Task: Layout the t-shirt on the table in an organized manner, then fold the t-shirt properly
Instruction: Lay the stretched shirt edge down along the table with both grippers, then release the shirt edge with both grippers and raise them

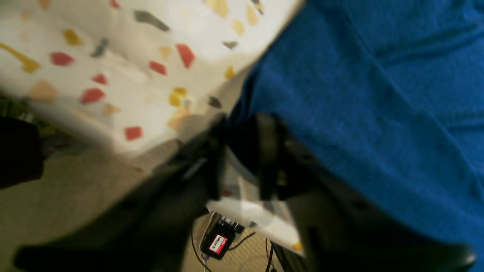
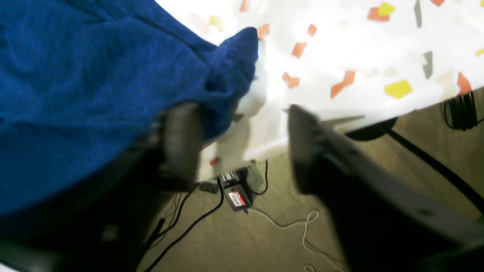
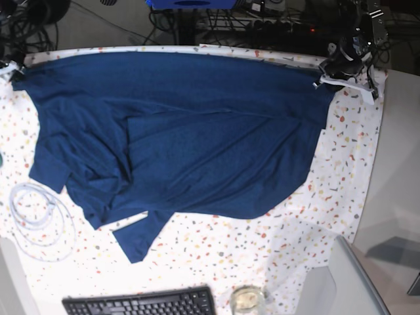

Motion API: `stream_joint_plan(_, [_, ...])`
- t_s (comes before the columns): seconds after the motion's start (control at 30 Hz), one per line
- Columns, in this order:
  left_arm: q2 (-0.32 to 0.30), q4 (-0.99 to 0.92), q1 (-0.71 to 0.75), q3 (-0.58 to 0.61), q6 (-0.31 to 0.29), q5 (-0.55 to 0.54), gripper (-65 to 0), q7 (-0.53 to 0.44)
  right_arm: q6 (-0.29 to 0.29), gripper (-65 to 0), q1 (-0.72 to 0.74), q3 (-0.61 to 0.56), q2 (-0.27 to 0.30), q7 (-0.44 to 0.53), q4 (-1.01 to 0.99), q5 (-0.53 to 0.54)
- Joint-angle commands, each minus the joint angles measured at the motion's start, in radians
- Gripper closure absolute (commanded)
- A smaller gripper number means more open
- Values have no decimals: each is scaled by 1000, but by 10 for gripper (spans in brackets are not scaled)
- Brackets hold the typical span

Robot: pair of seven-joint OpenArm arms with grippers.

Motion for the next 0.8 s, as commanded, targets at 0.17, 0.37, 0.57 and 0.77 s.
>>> stream_joint_plan(0.17, [-9, 20, 24, -8, 1, -3, -250, -11, -1, -420, 3, 5, 22, 19, 19, 12])
stream_joint_plan(0.37, [17, 68, 53, -119, 1, -3, -331, -11, -1, -423, 3, 65, 19, 20, 86, 11])
stream_joint_plan(0.57, [17, 143, 56, -248, 0, -3, -346, -11, -7, -425, -3, 76, 17, 20, 208, 9])
stream_joint_plan(0.77, [17, 148, 45, -311, -3, -5, -332, -11, 16, -419, 68, -39, 31, 20, 209, 11])
